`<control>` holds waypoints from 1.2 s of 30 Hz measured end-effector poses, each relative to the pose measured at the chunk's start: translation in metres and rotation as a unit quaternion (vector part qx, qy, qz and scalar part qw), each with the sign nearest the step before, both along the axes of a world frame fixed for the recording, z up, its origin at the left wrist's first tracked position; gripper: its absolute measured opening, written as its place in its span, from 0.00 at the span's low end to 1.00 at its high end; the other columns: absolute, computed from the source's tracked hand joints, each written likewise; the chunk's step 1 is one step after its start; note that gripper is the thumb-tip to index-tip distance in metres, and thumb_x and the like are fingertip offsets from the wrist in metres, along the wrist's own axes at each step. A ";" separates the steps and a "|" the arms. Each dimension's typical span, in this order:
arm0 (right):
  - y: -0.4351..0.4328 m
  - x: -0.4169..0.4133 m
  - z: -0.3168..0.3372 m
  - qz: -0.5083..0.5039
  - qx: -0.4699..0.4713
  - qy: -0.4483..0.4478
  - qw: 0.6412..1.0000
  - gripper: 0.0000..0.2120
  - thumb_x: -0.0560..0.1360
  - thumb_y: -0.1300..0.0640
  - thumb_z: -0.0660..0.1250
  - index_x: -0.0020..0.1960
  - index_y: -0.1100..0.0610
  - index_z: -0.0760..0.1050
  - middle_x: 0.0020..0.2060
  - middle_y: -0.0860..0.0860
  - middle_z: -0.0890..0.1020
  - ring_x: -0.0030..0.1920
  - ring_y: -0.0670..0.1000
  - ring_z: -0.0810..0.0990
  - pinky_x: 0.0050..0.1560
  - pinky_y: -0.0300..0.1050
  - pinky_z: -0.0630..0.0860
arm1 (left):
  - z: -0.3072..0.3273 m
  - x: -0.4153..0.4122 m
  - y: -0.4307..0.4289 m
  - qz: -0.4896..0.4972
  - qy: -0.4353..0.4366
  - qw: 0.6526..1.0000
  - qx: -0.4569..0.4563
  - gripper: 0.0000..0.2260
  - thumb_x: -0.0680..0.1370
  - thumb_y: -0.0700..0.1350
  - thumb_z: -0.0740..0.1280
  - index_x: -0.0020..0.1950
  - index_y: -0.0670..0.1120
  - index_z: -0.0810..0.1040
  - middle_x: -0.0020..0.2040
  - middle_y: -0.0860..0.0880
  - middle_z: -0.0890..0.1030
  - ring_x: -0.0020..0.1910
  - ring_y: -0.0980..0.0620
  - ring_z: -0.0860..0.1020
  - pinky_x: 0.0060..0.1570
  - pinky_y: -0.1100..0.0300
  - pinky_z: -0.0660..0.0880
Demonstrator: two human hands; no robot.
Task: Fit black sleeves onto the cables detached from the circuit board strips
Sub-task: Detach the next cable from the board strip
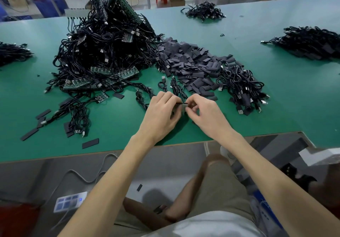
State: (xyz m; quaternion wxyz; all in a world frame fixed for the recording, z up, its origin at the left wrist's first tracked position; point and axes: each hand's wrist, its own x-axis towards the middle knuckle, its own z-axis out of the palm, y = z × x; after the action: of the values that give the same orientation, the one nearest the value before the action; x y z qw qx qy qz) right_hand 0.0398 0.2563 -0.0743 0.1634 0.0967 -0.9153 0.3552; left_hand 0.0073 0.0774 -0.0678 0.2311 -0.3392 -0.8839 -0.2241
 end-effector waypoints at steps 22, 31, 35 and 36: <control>-0.006 0.004 -0.002 0.008 0.007 0.038 0.999 0.07 0.80 0.60 0.68 0.45 0.57 0.72 0.38 0.45 0.73 0.35 0.45 0.72 0.39 0.44 0.72 | 0.002 0.000 0.008 0.043 -0.105 0.990 0.079 0.03 0.79 0.41 0.70 0.47 0.44 0.77 0.45 0.51 0.77 0.43 0.49 0.74 0.51 0.56 0.71; 0.017 -0.004 0.007 -0.066 -0.352 -0.019 0.933 0.02 0.82 0.60 0.66 0.51 0.55 0.75 0.44 0.45 0.83 0.42 0.44 0.82 0.39 0.43 0.78 | -0.002 0.000 0.003 0.267 -0.064 0.961 0.033 0.12 0.75 0.29 0.63 0.55 0.41 0.75 0.54 0.42 0.73 0.53 0.41 0.71 0.55 0.52 0.62; 0.027 -0.007 0.006 -0.065 -0.499 -0.013 0.864 0.02 0.84 0.63 0.62 0.53 0.60 0.73 0.57 0.54 0.85 0.56 0.48 0.83 0.53 0.46 0.81 | 0.000 0.006 0.008 0.196 -0.012 0.980 0.035 0.10 0.76 0.39 0.69 0.57 0.42 0.76 0.57 0.43 0.73 0.59 0.43 0.72 0.62 0.51 0.60; 0.027 -0.007 0.006 -0.059 -0.513 -0.009 0.856 0.03 0.85 0.64 0.60 0.54 0.60 0.72 0.58 0.55 0.85 0.60 0.50 0.83 0.55 0.46 0.81 | 0.000 0.007 0.009 0.134 0.008 0.990 0.031 0.08 0.78 0.42 0.69 0.57 0.43 0.77 0.56 0.45 0.75 0.58 0.44 0.73 0.61 0.52 0.61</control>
State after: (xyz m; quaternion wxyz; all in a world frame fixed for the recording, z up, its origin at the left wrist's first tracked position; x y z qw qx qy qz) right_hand 0.0329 0.2835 -0.0685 0.2023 -0.0585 -0.6090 0.7647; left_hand 0.0139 0.0867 -0.0675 0.2760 -0.2121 -0.9124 -0.2156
